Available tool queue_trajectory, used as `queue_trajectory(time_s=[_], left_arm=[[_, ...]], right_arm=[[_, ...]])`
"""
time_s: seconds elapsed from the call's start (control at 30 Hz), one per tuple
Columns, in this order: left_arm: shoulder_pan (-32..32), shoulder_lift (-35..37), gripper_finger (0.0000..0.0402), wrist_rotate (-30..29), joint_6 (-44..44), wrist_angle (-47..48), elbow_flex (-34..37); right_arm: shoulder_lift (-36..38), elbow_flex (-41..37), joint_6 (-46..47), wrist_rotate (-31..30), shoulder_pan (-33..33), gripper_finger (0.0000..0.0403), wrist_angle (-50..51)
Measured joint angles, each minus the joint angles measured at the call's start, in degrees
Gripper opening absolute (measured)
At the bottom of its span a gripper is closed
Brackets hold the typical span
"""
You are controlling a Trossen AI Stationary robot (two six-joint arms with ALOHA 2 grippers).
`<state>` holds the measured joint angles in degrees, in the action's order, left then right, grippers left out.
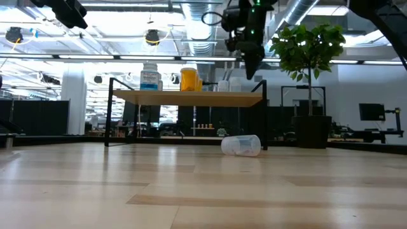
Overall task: Pick and place medicine bottles onto shelf by color
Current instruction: Adjust the pill bottles on the shelf
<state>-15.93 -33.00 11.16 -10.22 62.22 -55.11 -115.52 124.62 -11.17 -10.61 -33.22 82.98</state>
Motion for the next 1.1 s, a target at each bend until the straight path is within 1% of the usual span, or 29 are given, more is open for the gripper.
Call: queue_trajectory(time_s=[0.13,0.47,0.57,0.73,1.1], left_arm=[[0.0,0.0,0.0233,0.0,-0.7,0.0,0.0],[0.0,0.0,0.0233,0.0,-0.7,0.0,0.0],[0.0,0.0,0.0233,0.0,-0.6,-0.1,0.0],[0.0,0.0,0.0233,0.0,0.3,-0.1,0.0],[0.0,0.0,0.0233,0.0,0.3,-0.1,0.0]], right_arm=[[0.0,-2.6,-1.1,0.0,0.1,0.0042,-1.5],[0.0,-4.1,-2.2,0.2,1.7,0.0015,-4.7],[0.0,-4.0,-2.3,0.2,2.3,0.0013,-5.0],[0.0,-4.0,-2.7,3.1,3.4,0.0015,-5.7],[0.0,-4.0,-2.8,3.3,5.2,0.0013,-6.1]])
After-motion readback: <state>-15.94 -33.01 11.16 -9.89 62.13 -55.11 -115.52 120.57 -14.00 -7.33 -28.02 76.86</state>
